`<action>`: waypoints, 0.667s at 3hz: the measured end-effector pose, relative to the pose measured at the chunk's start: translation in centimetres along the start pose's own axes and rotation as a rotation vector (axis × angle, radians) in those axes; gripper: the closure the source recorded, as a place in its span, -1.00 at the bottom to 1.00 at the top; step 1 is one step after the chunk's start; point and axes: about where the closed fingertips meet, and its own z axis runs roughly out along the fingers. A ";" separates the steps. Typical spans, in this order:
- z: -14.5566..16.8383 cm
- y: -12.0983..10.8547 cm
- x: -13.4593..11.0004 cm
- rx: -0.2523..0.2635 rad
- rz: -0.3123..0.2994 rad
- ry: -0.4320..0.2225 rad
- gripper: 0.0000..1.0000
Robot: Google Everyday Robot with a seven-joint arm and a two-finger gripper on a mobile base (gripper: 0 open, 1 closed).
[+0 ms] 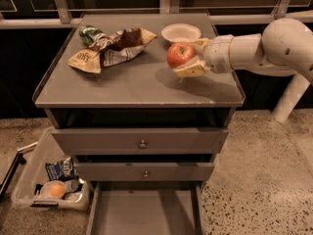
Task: Pick apple from bottom drawer and place on counter
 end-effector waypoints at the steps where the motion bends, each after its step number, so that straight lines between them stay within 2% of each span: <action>1: 1.0 0.0 0.7 -0.036 0.025 0.083 1.00; 2: 2.0 0.4 2.0 -0.076 0.053 0.154 1.00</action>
Offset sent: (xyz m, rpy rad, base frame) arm 0.0147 0.0014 -0.0428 -0.1735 0.2228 -0.0292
